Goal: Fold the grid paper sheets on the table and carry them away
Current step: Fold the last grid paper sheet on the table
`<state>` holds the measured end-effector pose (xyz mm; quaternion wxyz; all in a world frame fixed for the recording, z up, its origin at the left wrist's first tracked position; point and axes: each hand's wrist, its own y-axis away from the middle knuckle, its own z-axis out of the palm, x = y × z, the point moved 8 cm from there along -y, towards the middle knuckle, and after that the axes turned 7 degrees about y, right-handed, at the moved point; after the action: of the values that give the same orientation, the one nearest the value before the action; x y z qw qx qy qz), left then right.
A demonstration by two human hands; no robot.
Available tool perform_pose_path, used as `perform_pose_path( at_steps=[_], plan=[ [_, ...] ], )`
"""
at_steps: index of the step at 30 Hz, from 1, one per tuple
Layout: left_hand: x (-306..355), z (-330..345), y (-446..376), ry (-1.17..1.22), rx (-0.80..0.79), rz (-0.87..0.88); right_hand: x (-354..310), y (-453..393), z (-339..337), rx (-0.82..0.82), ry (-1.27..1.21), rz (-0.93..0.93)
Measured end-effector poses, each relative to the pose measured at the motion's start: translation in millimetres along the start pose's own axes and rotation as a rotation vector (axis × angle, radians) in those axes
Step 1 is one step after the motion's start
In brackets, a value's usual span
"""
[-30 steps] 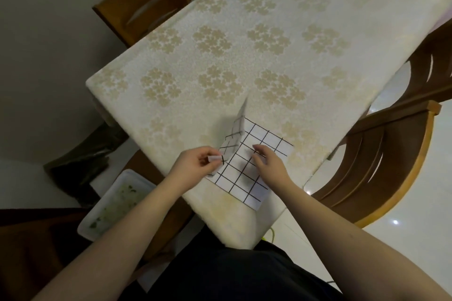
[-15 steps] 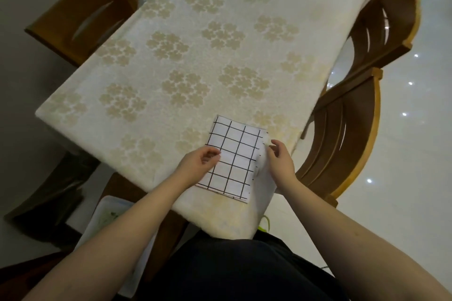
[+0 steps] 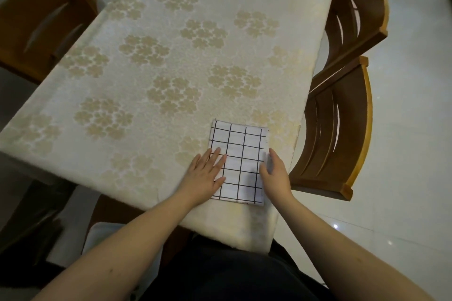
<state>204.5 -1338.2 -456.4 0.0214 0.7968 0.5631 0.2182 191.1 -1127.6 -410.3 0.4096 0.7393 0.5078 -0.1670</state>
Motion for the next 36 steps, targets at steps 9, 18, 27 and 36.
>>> perform_pose_path(
  at_steps=[9, 18, 27, 36],
  plan=[
    [-42.2, -57.4, -17.8, 0.817, 0.273, -0.507, 14.9, -2.6, -2.3, 0.098, -0.211, 0.27],
    [-40.8, -64.3, -44.1, 0.658, -0.078, -0.677, 16.7, -14.0, -3.2, 0.084, -0.197, 0.408],
    [-36.7, -59.2, -30.7, 0.836, 0.1, -0.563, 25.8, -14.8, -3.1, 0.056, -0.236, 0.497],
    [-49.8, -67.8, -19.3, 0.981, -0.025, -0.329, 39.6, -12.0, -7.6, 0.039, -0.24, 0.472]
  ],
)
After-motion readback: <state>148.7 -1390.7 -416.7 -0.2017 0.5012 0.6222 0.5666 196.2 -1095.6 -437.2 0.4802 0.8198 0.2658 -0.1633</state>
